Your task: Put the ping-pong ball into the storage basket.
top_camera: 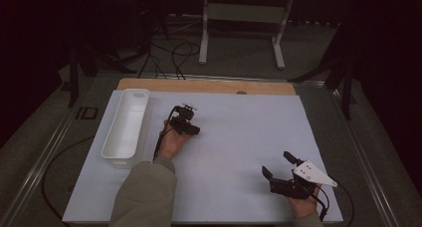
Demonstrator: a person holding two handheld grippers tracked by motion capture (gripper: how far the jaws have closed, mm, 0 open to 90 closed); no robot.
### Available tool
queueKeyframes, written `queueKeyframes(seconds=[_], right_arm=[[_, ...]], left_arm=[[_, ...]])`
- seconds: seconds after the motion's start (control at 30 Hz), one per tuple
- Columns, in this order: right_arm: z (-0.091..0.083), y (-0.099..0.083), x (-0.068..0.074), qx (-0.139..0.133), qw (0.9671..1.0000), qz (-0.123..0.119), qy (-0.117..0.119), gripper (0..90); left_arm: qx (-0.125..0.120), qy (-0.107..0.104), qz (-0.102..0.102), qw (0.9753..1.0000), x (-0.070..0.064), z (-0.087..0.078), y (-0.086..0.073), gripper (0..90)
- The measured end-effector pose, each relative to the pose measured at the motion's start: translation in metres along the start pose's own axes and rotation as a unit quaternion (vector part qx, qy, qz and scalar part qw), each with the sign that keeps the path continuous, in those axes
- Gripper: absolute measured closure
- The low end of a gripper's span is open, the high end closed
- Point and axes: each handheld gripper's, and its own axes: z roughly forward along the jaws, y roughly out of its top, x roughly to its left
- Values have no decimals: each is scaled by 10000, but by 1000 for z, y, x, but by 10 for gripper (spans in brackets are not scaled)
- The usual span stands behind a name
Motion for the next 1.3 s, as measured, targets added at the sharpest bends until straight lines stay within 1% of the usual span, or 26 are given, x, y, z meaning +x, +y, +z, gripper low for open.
queueKeyframes(seconds=[0.13, 0.2, 0.33, 0.43, 0.5, 0.77, 0.97, 1.1, 1.3], right_arm=[[1, 0, 0, 23, 10000, -9, 17, 79], [2, 0, 0, 26, 10000, -14, 19, 79], [2, 0, 0, 24, 10000, -14, 16, 79], [3, 0, 0, 7, 10000, -23, 17, 79], [4, 0, 0, 11, 10000, -41, 26, 79], [6, 0, 0, 8, 10000, -76, 28, 79], [8, 1, -1, 11, 9999, -93, 49, 79], [9, 2, -2, -4, 9999, -117, 56, 79], [11, 2, -3, -6, 9999, -131, 74, 79]], left_arm=[[37, 32, 24, 10000, 0, -1, 0, 512], [20, 45, 11, 10000, 0, -2, 0, 512], [3, 41, 52, 10000, 0, -5, 1, 513], [-65, 35, 55, 10000, 0, -10, 1, 512], [-87, 21, 113, 9999, -1, -14, 1, 513], [-117, -46, 187, 9997, -4, -22, 3, 513], [-117, -69, 161, 9998, -4, -27, 3, 513], [-118, -69, 197, 9997, -4, -30, 3, 513], [-129, -70, 194, 9997, -6, -35, 4, 512]])
